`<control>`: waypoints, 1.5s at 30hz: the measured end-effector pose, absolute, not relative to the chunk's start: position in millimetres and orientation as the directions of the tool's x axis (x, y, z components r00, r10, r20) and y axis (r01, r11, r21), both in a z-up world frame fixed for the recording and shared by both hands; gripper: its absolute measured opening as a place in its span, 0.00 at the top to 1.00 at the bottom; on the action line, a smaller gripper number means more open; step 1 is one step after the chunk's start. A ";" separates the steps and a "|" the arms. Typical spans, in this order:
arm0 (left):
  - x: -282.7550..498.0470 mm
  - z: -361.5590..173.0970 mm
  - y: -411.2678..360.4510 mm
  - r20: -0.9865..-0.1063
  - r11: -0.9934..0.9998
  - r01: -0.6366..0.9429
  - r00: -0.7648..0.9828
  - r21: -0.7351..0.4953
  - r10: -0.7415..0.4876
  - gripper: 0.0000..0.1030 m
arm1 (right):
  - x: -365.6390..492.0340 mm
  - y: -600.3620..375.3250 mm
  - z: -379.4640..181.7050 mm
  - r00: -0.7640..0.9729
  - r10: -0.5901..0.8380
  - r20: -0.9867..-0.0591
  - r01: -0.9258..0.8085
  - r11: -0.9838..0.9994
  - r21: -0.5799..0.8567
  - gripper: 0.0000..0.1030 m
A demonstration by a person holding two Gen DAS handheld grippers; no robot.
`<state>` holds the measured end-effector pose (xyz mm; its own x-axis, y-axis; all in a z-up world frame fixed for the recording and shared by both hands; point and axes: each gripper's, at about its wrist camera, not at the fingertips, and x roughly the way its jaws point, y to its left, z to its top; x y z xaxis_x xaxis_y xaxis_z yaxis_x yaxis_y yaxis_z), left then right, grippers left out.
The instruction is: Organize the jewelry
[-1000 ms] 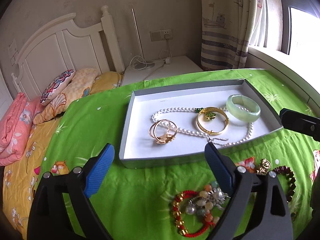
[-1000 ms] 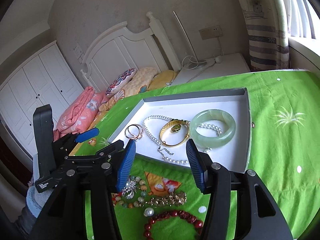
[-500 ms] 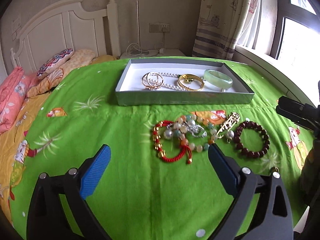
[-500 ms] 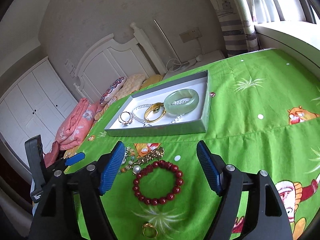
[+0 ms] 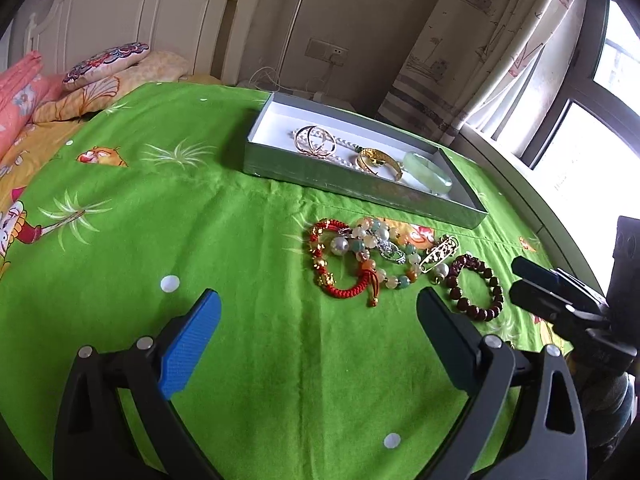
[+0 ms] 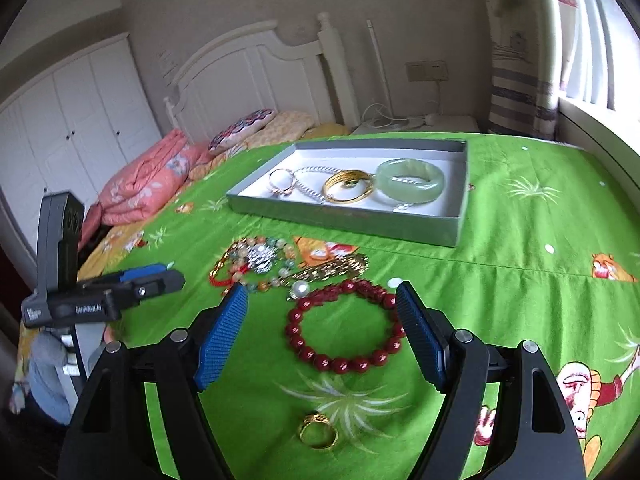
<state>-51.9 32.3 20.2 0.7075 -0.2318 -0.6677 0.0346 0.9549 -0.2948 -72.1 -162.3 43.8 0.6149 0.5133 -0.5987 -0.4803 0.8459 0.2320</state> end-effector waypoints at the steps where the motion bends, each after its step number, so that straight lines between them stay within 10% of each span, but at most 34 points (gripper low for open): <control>1: -51.7 20.2 32.6 -0.668 0.954 0.033 0.707 -0.297 -0.233 0.05 | -74.2 -153.4 42.8 0.608 0.501 -0.616 -0.497 0.845 0.196 0.40; 22: -52.6 21.0 31.2 -0.654 0.944 0.059 0.707 -0.325 -0.269 0.04 | -79.1 -92.8 14.9 0.549 0.318 -0.773 -0.579 0.811 -0.078 0.88; 32: -52.0 19.4 26.3 -0.666 0.948 0.076 0.694 -0.309 -0.273 0.04 | -64.6 -187.0 36.9 0.592 0.589 -0.550 -0.447 0.808 0.383 0.88; 45: -97.4 24.5 -119.2 -0.659 0.783 0.585 0.678 0.214 -0.326 0.10 | -70.0 -215.6 43.0 0.656 0.610 -0.445 -0.393 0.779 0.488 0.88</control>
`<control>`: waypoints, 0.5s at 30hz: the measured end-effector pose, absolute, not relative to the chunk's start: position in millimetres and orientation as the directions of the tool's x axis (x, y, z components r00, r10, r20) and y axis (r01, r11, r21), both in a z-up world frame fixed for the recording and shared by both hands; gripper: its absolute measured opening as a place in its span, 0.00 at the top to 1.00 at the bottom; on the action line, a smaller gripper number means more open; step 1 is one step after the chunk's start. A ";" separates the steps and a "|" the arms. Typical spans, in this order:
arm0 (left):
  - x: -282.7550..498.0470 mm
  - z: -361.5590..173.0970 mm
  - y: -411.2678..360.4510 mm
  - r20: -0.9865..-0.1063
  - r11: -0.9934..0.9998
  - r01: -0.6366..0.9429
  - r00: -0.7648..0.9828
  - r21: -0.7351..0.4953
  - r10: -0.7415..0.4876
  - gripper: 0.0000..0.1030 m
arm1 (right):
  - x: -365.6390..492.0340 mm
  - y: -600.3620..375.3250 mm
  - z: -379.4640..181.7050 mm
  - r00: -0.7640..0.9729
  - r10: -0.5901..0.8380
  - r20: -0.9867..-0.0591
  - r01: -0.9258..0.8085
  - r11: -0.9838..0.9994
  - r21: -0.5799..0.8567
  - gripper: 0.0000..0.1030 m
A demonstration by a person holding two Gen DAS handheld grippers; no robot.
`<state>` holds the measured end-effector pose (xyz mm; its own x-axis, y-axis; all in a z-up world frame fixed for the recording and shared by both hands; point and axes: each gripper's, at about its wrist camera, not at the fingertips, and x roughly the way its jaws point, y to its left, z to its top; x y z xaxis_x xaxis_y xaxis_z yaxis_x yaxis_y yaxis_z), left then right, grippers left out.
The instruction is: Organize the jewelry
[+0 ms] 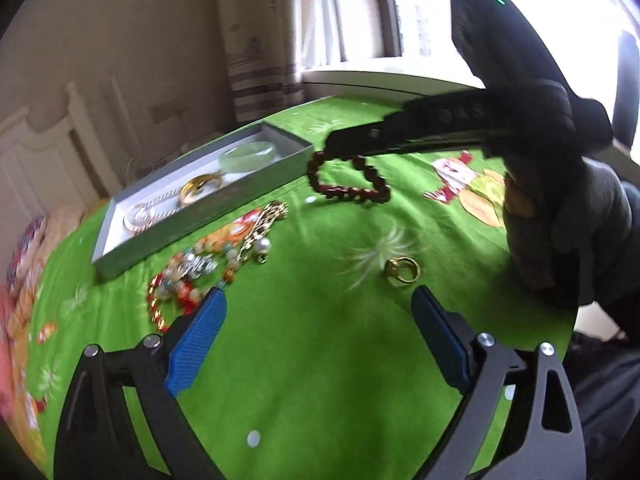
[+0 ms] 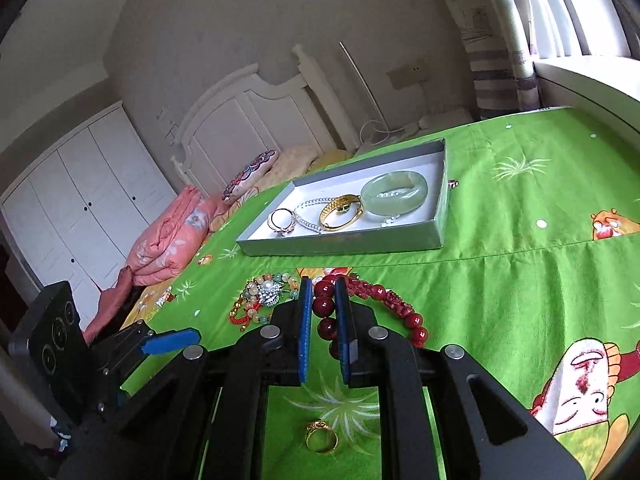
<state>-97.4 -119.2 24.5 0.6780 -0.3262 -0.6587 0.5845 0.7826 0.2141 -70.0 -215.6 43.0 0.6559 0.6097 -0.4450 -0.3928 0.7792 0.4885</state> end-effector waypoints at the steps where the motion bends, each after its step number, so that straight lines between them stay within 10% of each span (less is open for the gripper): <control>1: -97.0 23.2 -127.3 -0.661 0.742 0.622 0.670 0.251 -0.338 0.10 | -69.5 -217.4 42.0 0.658 0.612 -0.438 -0.392 0.776 0.495 0.88; 8: -89.6 18.6 -166.2 -0.725 0.456 0.832 0.522 0.316 -0.450 0.10 | -69.3 -220.2 41.5 0.664 0.612 -0.428 -0.384 0.772 0.507 0.88; 15: -60.5 17.3 -178.0 -0.764 0.402 0.908 0.339 0.114 -0.549 0.11 | -69.0 -221.9 41.1 0.664 0.616 -0.424 -0.383 0.767 0.515 0.87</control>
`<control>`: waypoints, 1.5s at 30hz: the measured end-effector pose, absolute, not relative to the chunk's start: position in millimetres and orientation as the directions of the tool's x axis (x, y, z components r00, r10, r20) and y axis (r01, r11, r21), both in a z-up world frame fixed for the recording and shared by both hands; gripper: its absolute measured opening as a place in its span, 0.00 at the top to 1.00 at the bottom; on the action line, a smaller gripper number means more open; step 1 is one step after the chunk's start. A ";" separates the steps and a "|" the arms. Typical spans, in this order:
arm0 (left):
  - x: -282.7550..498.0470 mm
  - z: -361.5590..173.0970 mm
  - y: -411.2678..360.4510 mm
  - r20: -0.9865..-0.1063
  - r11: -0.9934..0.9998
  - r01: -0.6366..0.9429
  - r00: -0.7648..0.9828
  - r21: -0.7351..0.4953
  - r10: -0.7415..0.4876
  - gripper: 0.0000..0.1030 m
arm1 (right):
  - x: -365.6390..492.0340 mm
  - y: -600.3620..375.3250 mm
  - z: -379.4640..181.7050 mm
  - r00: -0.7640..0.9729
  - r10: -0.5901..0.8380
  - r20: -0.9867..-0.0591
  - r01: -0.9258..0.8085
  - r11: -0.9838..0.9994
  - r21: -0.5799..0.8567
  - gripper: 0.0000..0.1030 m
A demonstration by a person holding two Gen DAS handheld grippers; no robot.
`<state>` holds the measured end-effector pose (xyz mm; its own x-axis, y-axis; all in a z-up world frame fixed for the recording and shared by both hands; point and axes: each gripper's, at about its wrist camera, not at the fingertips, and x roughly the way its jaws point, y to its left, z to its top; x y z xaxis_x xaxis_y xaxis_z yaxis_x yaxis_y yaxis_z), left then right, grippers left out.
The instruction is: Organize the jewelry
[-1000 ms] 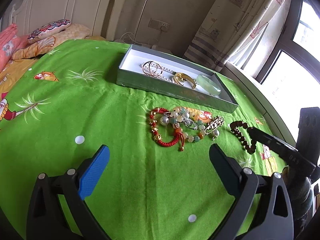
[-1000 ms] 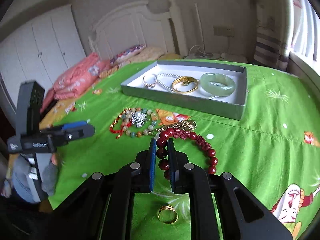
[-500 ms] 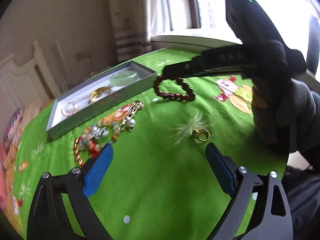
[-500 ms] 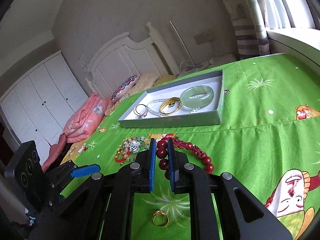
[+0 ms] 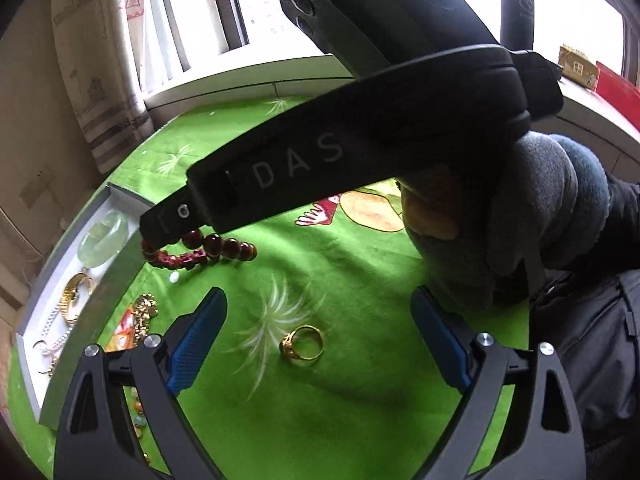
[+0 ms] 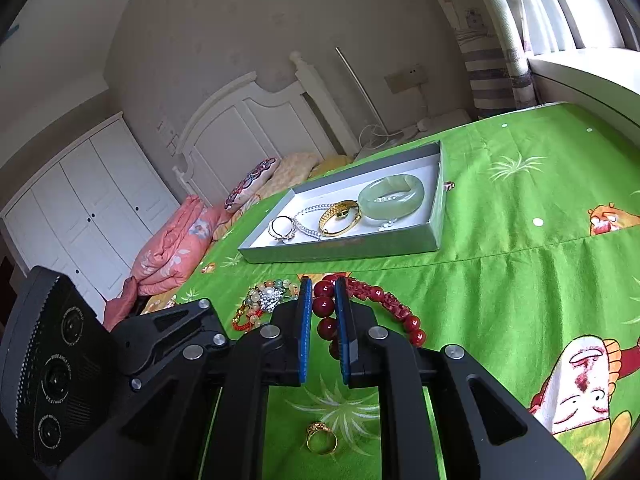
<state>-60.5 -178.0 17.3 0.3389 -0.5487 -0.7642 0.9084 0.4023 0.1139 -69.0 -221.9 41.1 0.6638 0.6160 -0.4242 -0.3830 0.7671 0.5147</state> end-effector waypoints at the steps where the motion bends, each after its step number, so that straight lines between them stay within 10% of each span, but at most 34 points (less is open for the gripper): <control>1: -57.6 14.3 -179.9 -0.773 0.394 0.915 0.309 0.084 -0.553 0.11 | -69.0 -222.1 41.0 0.664 0.616 -0.423 -0.382 0.767 0.516 0.87; 11: -75.7 -1.4 -158.3 -0.833 0.346 0.938 0.204 0.016 -0.514 0.24 | -68.1 -222.6 40.0 0.665 0.613 -0.427 -0.378 0.769 0.515 0.87; 27: -44.8 2.8 -166.7 -0.804 0.376 0.925 0.264 0.054 -0.533 0.80 | -67.5 -220.8 39.3 0.666 0.606 -0.436 -0.368 0.775 0.514 0.87; 45: -67.1 24.1 -32.3 -0.677 0.825 0.565 0.600 -0.020 -0.427 0.80 | -85.9 -184.1 41.1 0.608 0.516 -0.603 -0.452 0.850 0.271 0.87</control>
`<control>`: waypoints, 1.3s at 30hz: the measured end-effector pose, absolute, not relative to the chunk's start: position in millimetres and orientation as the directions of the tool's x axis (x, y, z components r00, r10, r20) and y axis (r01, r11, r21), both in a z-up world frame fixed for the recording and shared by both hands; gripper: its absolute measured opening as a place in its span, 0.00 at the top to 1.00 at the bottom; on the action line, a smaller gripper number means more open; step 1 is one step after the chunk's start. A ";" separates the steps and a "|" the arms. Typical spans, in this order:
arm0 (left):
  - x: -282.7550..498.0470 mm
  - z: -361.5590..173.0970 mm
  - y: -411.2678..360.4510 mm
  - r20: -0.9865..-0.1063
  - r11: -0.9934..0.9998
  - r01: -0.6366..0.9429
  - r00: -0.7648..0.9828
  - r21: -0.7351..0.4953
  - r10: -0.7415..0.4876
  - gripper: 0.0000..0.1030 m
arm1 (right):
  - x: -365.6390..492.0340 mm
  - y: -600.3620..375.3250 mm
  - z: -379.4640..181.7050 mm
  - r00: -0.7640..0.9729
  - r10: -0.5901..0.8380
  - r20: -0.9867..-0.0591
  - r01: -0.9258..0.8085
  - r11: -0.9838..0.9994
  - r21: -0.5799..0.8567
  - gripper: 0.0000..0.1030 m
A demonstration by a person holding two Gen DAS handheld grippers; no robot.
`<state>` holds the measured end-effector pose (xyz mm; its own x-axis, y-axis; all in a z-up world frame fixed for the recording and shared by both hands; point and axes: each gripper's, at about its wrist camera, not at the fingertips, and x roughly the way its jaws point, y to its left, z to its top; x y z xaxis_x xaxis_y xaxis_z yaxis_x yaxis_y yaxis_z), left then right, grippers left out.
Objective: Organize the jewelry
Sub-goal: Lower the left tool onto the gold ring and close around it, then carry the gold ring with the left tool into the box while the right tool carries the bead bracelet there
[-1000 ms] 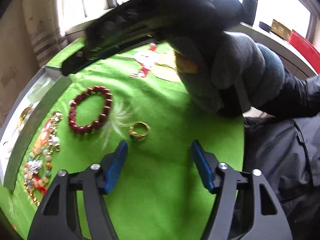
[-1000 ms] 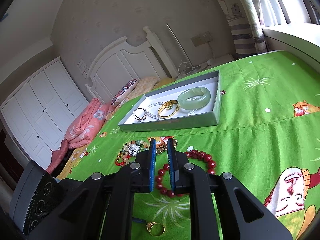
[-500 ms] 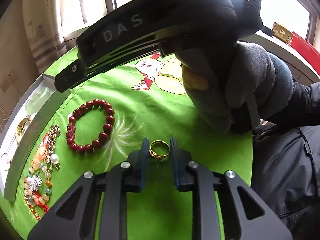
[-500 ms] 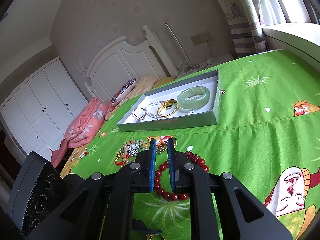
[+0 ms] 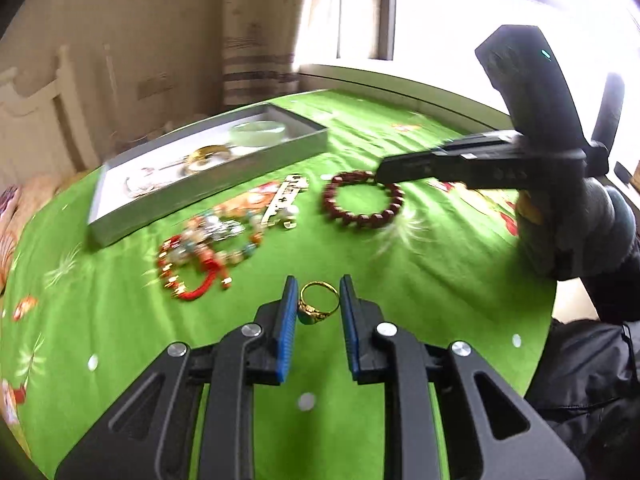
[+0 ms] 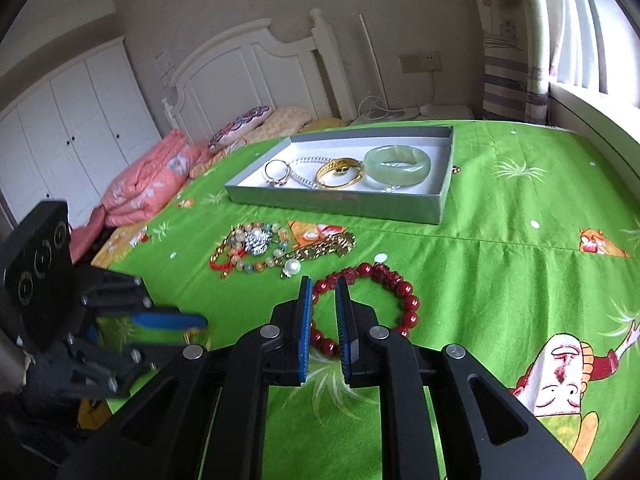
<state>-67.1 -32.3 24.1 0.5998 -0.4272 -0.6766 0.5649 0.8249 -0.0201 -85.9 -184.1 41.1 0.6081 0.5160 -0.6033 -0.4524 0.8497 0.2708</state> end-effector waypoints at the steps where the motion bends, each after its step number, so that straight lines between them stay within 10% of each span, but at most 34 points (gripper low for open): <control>1: -60.4 27.7 -24.8 -0.665 0.844 0.534 0.611 -0.054 -0.429 0.80 | -87.3 -179.2 40.4 0.598 0.517 -0.613 -0.470 0.845 0.254 0.87; 16: -66.2 27.0 -11.5 -0.662 0.927 0.375 0.690 -0.017 -0.292 0.80 | -79.9 -126.8 16.8 0.548 0.317 -0.774 -0.504 0.863 -0.003 0.72; 23: -68.8 26.8 -2.0 -0.645 0.932 0.355 0.694 -0.078 -0.319 0.80 | -75.9 -119.1 15.5 0.540 0.336 -0.772 -0.531 0.847 -0.003 0.89; 32: -68.3 28.0 9.1 -0.627 0.934 0.321 0.699 -0.155 -0.344 0.80 | -60.0 -219.5 24.6 0.429 0.855 -0.290 -0.446 0.480 0.755 0.89; 39: -58.3 36.0 2.1 -0.642 0.939 0.322 0.697 -0.119 -0.320 0.80 | -54.1 -228.1 26.7 0.451 0.889 -0.080 -0.440 0.300 0.847 0.89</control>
<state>-58.3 2.1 36.0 0.6966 -0.3201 -0.6421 0.3221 0.9392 -0.1188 -54.1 -228.1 26.7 0.4514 0.8887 -0.0798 -0.4400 0.2995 0.8466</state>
